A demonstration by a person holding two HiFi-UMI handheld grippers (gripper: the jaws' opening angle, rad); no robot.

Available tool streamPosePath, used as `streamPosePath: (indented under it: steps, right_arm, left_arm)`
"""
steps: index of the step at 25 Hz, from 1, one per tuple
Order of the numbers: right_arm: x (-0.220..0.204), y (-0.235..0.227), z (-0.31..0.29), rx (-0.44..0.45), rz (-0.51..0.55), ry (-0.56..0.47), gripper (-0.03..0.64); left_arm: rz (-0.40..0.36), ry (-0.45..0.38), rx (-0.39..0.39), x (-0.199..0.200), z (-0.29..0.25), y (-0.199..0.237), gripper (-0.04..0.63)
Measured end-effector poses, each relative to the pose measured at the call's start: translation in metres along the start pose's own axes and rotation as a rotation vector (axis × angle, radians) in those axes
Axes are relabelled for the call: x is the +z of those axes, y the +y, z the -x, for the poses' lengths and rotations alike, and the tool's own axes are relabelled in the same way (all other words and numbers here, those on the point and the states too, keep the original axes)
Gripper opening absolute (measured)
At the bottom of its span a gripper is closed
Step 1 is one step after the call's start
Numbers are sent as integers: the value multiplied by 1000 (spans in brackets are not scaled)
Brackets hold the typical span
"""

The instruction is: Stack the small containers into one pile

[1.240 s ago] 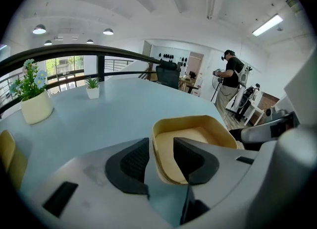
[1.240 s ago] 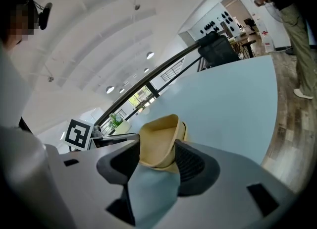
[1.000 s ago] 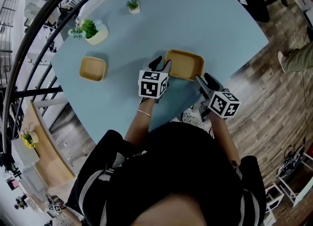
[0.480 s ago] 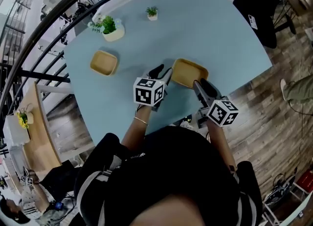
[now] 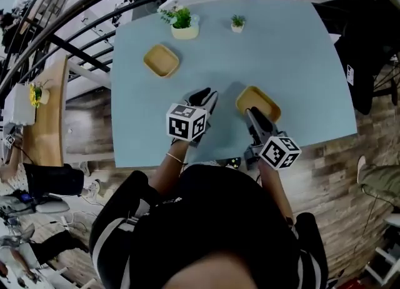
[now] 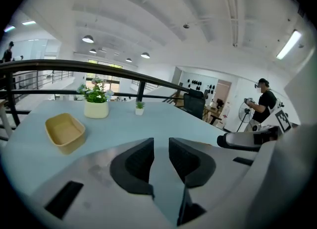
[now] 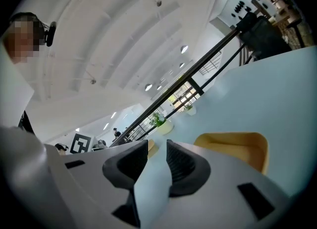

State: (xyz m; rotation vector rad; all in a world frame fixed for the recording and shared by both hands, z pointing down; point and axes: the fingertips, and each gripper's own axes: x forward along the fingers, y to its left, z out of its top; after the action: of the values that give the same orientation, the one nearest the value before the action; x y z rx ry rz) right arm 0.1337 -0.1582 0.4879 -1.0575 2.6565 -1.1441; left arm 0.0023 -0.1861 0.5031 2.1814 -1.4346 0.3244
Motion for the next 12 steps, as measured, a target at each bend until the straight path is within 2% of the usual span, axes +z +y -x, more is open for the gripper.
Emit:
streamPosePath:
  steps: [8,12]
  right_arm:
    - [-37,45,-45,207,3,157,118]
    - [-49,68,-56,257,14,197,118]
  left_arm:
    - [6,-34,276,-11,80,61,94]
    - [-11,-49,384,-5,122,92,94]
